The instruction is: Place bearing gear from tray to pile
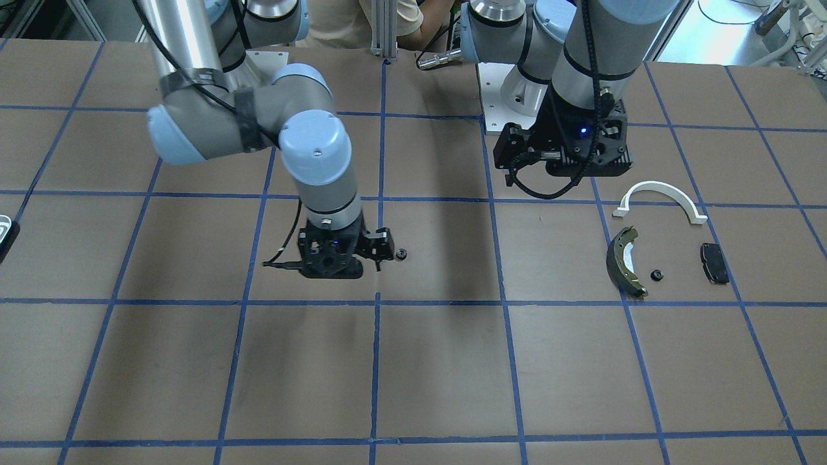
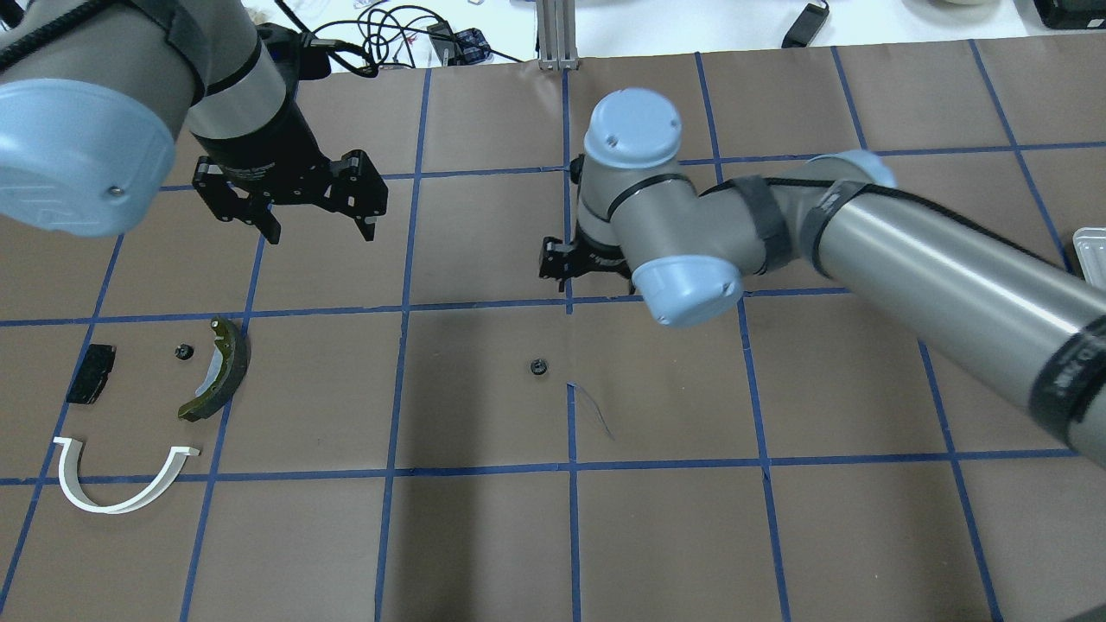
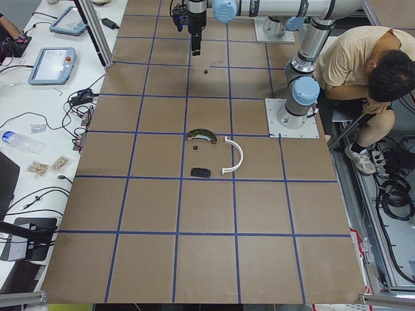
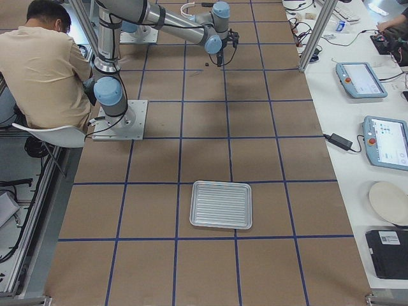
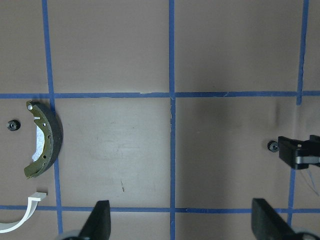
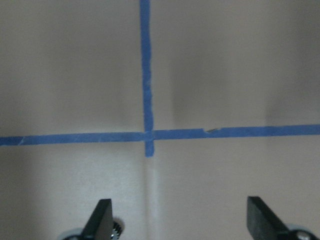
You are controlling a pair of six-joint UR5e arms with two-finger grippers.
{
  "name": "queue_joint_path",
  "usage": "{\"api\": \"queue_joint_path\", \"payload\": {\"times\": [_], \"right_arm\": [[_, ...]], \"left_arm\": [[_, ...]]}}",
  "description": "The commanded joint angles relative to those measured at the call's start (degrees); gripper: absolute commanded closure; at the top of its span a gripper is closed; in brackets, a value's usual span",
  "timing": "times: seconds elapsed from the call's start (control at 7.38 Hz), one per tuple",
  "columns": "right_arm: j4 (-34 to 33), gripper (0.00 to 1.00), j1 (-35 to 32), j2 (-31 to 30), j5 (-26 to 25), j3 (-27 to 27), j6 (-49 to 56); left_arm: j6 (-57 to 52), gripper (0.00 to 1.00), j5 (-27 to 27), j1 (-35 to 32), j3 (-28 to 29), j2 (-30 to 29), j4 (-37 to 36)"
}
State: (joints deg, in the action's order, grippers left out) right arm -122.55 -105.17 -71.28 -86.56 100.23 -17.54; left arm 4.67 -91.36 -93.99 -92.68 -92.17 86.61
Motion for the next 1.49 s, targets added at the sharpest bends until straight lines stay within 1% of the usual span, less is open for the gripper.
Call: {"api": "queue_joint_path", "payload": {"times": [0.0, 0.14, 0.27, 0.41, 0.54, 0.68, 0.81, 0.95, 1.08, 1.22, 1.36], "right_arm": [[9.33, 0.0, 10.56, -8.75, -4.31, -2.05, 14.32], [13.79, 0.0, 11.39, -12.62, -3.1, -2.93, 13.77], [18.7, 0.0, 10.96, -16.66, -3.44, -3.46, 11.41], [19.45, 0.0, 10.96, -18.79, -3.18, -2.85, 9.56], [19.81, 0.0, 10.96, -18.63, -3.35, -2.59, 10.32], [21.81, 0.0, 11.91, -17.59, -2.31, -2.24, 18.51], [21.66, 0.0, 12.18, -17.66, -2.3, -3.28, 22.33], [22.35, 0.0, 12.45, -17.67, -2.82, -4.94, 22.37], [24.01, 0.0, 12.71, -17.23, -2.82, -7.74, 23.07], [28.81, 0.0, 12.63, -16.7, -2.91, -11.16, 23.08], [29.91, 0.0, 12.02, -16.79, -3.17, -12.42, 22.12]], "left_arm": [[7.34, 0.0, 2.15, -7.14, -4.58, -5.8, -10.42], [8.59, 0.0, 2.32, -9.35, -7.92, -10.09, -18.59], [11.73, 0.0, 2.33, -12.24, -9.52, -14.05, -23.98], [14.72, 0.0, 2.15, -14.8, -9.63, -17.75, -26.64], [16.49, 0.0, 2.24, -16.47, -9.8, -21.35, -30.32], [18.34, 0.0, 1.63, -18.23, -9.98, -23.91, -31.84], [18.27, 0.0, 1.8, -18.68, -10.07, -24.98, -33.16], [17.57, 0.0, 2.32, -18.78, -10.59, -25.25, -32.91], [17.56, 0.0, 2.41, -18.69, -11.73, -25.17, -33.26], [17.48, 0.0, 2.24, -18.69, -12.87, -24.21, -33.0], [17.39, 0.0, 2.32, -18.51, -14.18, -23.68, -33.08]]}}
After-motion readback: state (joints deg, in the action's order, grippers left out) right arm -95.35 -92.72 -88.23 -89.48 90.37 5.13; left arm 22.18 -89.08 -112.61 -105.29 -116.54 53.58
